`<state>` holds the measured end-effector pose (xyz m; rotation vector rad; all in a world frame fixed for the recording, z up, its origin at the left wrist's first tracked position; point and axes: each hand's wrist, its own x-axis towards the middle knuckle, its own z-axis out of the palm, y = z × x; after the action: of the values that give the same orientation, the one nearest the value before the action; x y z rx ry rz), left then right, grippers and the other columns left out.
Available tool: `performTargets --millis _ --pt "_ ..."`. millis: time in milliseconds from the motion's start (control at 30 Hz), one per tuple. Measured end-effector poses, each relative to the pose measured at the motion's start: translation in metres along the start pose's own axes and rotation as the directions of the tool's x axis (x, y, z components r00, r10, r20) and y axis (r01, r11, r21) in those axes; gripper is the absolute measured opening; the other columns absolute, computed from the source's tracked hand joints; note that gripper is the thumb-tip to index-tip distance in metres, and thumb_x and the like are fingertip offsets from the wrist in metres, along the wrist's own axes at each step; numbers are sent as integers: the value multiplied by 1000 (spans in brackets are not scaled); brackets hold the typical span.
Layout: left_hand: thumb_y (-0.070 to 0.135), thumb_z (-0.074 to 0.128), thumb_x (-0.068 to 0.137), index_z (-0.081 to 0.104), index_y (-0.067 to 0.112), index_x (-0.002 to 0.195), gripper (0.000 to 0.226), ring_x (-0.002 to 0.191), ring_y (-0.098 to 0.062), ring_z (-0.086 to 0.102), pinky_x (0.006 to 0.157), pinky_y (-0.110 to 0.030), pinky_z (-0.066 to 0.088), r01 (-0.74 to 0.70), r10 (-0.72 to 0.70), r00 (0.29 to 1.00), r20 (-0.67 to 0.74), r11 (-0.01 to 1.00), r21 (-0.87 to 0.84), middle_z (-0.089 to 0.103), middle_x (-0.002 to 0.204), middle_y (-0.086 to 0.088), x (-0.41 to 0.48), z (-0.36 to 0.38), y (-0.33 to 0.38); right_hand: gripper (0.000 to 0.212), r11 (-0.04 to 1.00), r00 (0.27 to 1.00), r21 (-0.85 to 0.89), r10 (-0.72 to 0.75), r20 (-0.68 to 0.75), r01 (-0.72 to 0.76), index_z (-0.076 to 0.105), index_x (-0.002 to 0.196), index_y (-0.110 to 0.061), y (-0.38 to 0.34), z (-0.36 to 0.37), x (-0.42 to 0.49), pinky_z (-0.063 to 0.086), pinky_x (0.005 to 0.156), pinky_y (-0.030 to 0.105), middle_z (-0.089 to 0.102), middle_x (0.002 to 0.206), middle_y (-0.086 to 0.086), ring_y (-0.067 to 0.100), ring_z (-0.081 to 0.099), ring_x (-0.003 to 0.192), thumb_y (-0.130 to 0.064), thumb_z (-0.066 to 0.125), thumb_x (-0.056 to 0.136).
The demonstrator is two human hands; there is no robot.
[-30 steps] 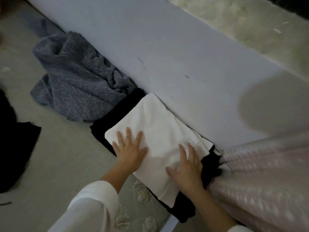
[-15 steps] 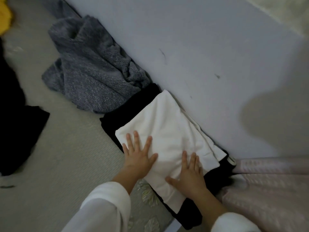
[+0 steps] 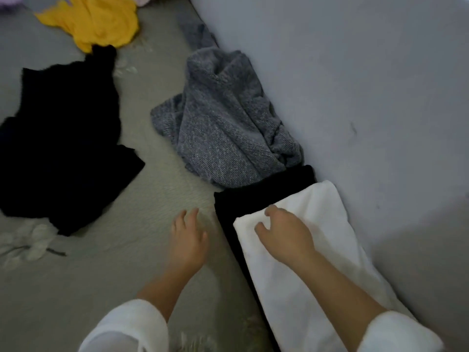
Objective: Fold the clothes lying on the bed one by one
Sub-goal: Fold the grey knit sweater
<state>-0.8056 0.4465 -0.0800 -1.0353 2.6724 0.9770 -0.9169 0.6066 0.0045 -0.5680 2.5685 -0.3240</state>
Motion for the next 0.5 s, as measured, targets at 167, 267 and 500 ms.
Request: performTargets --millis 167,267,500 --pt "42 34 100 3 25 152 63 146 -29 -15 118 -44 3 156 -166 982 85 981 114 -13 159 -11 -3 -1 -92 41 965 976 -173 -211 -56 199 43 126 -12 -35 30 58 41 90 38 49 126 7 25 44 117 -37 50 93" --pt "55 27 96 -17 30 149 73 141 -25 -30 116 -42 -5 164 -184 971 155 977 133 -31 154 -6 -6 4 -114 54 951 969 -258 -212 -129 173 37 132 -11 -43 45 97 35 98 41 41 137 8 26 36 127 -41 54 91" --pt "71 -3 83 -27 24 145 81 142 -34 -26 117 -39 1 102 -160 975 153 937 333 -28 154 -18 0 5 -119 65 964 990 -267 -51 -134 14 26 147 -29 -64 57 156 11 112 57 0 160 6 29 -2 146 -41 57 91"
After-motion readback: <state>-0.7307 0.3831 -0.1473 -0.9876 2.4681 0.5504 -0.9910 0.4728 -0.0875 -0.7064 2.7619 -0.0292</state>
